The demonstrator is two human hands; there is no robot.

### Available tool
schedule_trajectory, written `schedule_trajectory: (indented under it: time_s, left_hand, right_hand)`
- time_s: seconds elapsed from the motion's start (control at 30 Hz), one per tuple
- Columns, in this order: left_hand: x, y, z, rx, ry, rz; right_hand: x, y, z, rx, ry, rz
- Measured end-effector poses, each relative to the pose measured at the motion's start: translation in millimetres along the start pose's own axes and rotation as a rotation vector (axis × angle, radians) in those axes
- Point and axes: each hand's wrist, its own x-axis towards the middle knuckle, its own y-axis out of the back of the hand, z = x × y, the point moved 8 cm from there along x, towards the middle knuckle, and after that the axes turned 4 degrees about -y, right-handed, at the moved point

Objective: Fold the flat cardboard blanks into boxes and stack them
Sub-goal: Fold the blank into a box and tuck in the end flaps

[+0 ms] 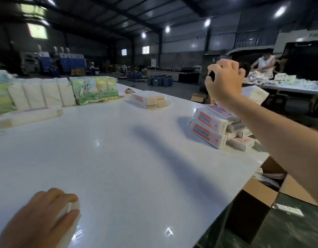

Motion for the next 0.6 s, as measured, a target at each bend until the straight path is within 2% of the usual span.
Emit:
schedule_trajectory:
  time_s: [0.07,0.17,0.23,0.3,0.37,0.5,0.6]
  left_hand:
    - [5,10,9,0.017,0.071,-0.065]
    - [0,5,9,0.009,0.177,-0.235]
    - [-2,3,10,0.018,0.202,-0.254]
    - [-3,2,8,0.066,0.179,-0.235]
    - [-4,-1,5,0.073,0.175,-0.225]
    - [-7,-4,0,0.062,0.193,-0.214]
    - [-8,-6,-1,0.039,0.207,-0.241]
  right_hand:
    - [-34,-5,-73,0.213,0.185,-0.057]
    - [-119,-37,-163,0.466,0.363,-0.347]
    - [-183,-68,-202,0.461,0.432,-0.609]
    - [-233,-92,-221,0.399,0.505,-0.775]
    - [-256,-100,-228,0.351,0.572,-0.786]
    - [-256,-93,-227,0.493,0.527,-0.707]
    - [-257,-97,-229,0.501,0.545,-0.729]
